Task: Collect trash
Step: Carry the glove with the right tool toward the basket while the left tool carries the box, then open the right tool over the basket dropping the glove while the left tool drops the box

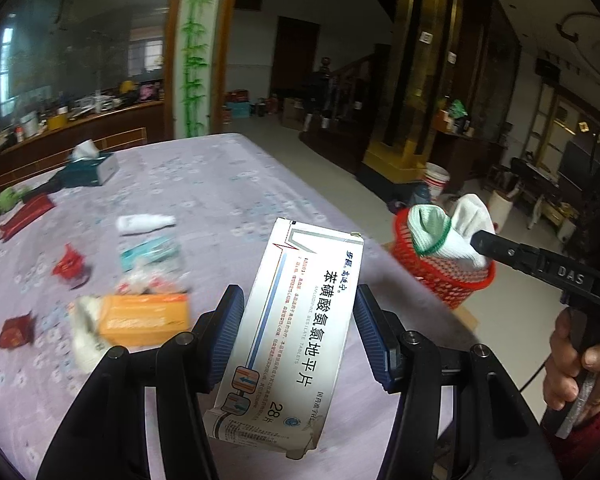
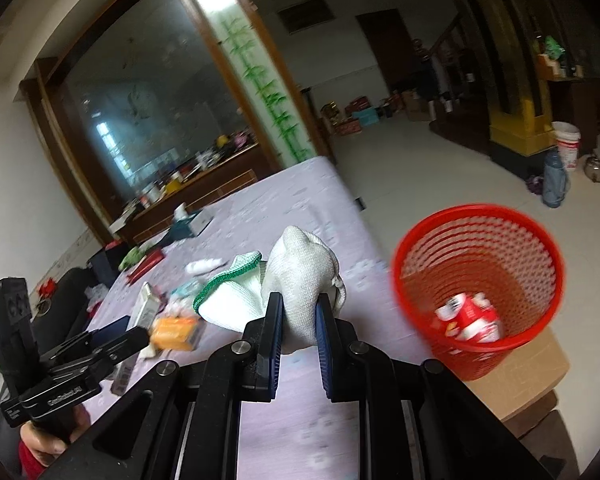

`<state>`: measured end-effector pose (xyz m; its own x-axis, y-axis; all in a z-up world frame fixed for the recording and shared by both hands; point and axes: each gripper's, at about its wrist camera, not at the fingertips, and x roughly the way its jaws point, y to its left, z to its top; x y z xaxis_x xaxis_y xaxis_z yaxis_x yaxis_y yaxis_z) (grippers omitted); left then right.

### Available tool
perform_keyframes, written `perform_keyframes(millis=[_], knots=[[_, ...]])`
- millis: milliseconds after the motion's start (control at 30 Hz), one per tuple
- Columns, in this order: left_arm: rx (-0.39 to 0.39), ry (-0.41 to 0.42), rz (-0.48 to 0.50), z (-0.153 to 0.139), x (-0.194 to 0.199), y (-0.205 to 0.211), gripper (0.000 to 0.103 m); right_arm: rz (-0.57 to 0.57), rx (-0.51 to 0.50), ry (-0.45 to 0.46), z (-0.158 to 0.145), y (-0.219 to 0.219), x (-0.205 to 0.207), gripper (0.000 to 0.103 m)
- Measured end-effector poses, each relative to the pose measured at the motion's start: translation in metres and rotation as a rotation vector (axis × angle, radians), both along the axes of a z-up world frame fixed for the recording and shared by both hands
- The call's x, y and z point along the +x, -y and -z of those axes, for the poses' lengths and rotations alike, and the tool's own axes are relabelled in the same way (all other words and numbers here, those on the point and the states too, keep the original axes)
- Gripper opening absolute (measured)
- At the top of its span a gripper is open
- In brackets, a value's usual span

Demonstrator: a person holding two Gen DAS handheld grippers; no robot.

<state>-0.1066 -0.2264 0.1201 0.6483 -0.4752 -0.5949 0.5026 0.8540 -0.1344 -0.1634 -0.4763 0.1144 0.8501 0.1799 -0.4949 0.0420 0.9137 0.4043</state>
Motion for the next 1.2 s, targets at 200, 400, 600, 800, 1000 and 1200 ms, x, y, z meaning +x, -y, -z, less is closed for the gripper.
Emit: perform_keyframes(millis=[200,400,600,800,1000,1200], knots=[[-0.05,-0.059,0.111,-0.01,0.018,0.049,0.055,0.134,-0.021,0.009,-0.013,0.053,-0.007,0.017],[-0.085,-0.115,0.211,-0.015,0.038,0.112,0.055,0.257,-0.069,-0.019,-0.012,0.095,0.001,0.017],[-0.107,-0.187,0.283,-0.006,0.055,0.173,0.056,0.316,-0.018,-0.069,0.004,0.127,0.017,0.018],[-0.128,-0.21,0.31,0.006,0.065,0.219,0.056,0.345,0.009,-0.084,0.012,0.143,0.026,0.02],[-0.188,-0.247,0.288,0.014,0.071,0.229,0.071,0.39,0.028,-0.087,0.017,0.158,0.025,0.041],[-0.168,-0.235,0.246,0.012,0.062,0.196,0.071,0.346,0.031,-0.066,0.011,0.146,0.011,0.042]])
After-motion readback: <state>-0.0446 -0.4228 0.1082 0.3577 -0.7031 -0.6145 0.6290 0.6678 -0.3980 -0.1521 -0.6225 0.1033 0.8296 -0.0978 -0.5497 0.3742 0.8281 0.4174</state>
